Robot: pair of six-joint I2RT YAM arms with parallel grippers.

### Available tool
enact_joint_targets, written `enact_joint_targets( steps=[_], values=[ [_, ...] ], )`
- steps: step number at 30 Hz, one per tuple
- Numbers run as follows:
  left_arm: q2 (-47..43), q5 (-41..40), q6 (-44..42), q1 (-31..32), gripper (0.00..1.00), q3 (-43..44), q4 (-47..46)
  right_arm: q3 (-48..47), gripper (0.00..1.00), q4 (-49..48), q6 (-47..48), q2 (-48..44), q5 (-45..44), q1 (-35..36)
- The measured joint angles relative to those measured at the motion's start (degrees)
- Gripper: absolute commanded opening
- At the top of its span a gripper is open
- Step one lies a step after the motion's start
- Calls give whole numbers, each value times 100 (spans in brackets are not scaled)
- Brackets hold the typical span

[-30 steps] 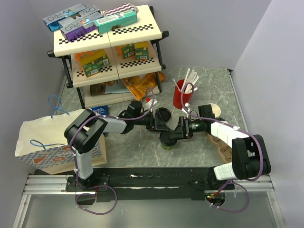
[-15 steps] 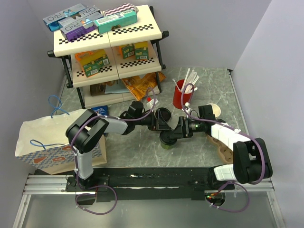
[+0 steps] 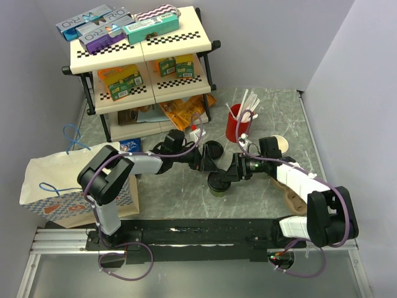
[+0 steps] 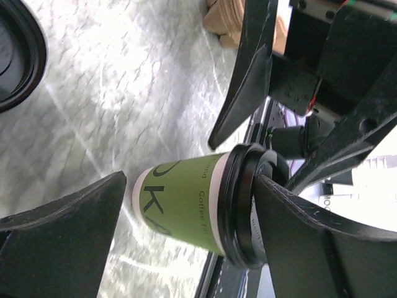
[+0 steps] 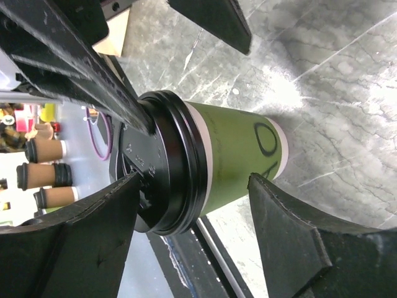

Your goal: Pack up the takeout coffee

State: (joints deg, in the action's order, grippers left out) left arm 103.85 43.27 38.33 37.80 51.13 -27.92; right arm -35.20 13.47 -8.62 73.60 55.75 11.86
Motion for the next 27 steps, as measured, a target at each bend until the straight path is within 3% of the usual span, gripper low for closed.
enact_joint_targets(
  steps=[5,6,15,27],
  values=[
    [-289,317,-157,-234,92,-273,166,-2,85,46,68,-26,-4,0],
    [-382,404,-164,-286,99,-398,164,-2,87,52,76,-28,2,0],
    [-745,809,-361,-358,99,-612,313,-125,99,63,-44,-15,428,0],
    [-433,815,-271,-361,99,-356,323,-39,100,396,57,-83,540,0]
  ],
)
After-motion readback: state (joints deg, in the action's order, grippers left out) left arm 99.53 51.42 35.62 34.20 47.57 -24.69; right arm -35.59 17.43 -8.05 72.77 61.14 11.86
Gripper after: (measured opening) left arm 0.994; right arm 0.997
